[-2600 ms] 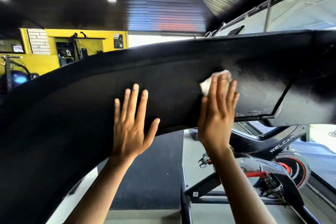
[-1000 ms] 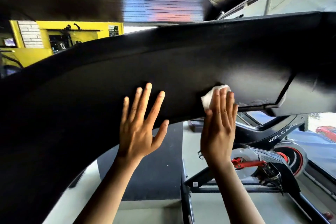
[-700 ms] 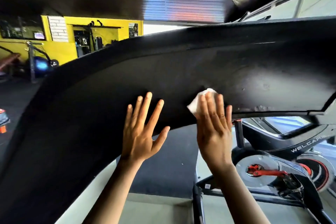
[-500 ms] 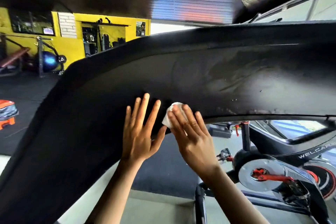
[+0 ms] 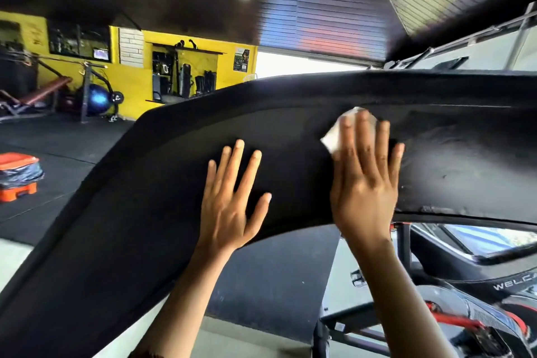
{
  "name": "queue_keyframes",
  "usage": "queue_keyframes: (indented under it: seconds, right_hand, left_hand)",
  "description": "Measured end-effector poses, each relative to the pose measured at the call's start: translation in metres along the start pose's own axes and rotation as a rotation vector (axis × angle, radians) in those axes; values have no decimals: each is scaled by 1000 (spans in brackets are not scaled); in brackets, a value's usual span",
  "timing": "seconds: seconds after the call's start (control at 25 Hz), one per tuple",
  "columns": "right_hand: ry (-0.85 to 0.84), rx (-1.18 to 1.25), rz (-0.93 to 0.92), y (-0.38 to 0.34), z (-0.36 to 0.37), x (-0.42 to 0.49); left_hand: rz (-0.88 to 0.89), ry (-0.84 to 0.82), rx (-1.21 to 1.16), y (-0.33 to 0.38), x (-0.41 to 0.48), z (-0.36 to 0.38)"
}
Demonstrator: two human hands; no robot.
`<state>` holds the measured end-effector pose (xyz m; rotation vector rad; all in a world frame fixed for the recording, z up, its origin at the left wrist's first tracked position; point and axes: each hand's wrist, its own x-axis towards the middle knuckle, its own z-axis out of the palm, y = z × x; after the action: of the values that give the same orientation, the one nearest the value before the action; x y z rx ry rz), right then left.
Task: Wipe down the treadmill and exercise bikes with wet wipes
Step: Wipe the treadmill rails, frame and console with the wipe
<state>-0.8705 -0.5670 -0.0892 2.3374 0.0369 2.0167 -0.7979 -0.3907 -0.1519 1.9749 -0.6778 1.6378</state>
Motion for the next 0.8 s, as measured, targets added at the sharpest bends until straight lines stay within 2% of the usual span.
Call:
queue_keyframes:
  seconds: [0.04, 0.08, 0.2, 0.24, 0.28, 0.4, 0.44, 0.48, 0.6, 0.64, 0.68, 0.76, 0.8]
  right_hand:
    - [57, 13, 112, 2, -1, 6]
    - [66, 23, 125, -5, 1, 8]
    - [-67, 101, -242, -41, 14, 3]
    - [-75, 77, -295, -35, 12, 6]
    - [-45, 22, -255, -20, 7, 10]
    - [132, -61, 150, 33, -18, 12]
    - [157, -52, 221, 38, -20, 12]
    - [145, -14, 205, 33, -18, 14]
    - [-39, 141, -171, 16, -10, 11]
    - [-61, 114, -217, 25, -14, 11]
    - [-42, 83, -153, 40, -19, 10]
    - [38, 93, 129, 59, -29, 0]
    - [39, 114, 185, 59, -31, -8]
  left_hand:
    - [10, 7, -9, 2, 5, 0]
    - [19, 12, -20, 4, 9, 0]
    - [4, 18, -39, 9, 18, 3]
    - [-6, 20, -41, 10, 19, 4]
    - [-9, 22, -43, 12, 19, 4]
    - [22, 22, -53, 21, 22, 6]
    - [31, 28, -62, 26, 25, 7]
    - [26, 38, -72, 32, 28, 10]
    - [-26, 59, -101, 49, 33, 16]
    - [-40, 63, -104, 54, 34, 16]
    - [-45, 63, -103, 58, 34, 17]
    - [11, 42, -98, 65, 34, 18]
    - [60, 24, -101, 69, 33, 20]
